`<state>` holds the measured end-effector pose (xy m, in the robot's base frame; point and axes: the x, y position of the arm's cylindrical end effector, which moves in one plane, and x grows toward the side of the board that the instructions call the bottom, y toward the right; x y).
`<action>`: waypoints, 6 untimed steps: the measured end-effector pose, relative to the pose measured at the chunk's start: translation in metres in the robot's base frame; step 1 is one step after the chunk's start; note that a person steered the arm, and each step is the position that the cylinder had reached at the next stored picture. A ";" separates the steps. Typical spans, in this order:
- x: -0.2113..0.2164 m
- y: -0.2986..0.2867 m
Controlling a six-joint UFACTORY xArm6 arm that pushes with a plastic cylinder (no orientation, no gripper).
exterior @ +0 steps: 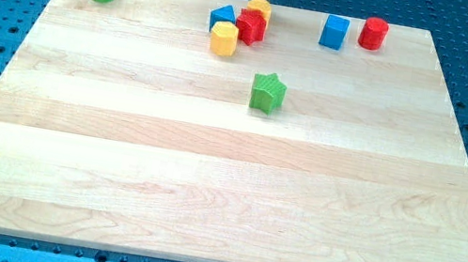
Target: Move the red star to the bottom left of the blue cube
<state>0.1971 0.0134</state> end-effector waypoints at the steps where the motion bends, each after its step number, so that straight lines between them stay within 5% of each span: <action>1: 0.017 -0.050; 2: 0.023 -0.112; 6: 0.085 0.033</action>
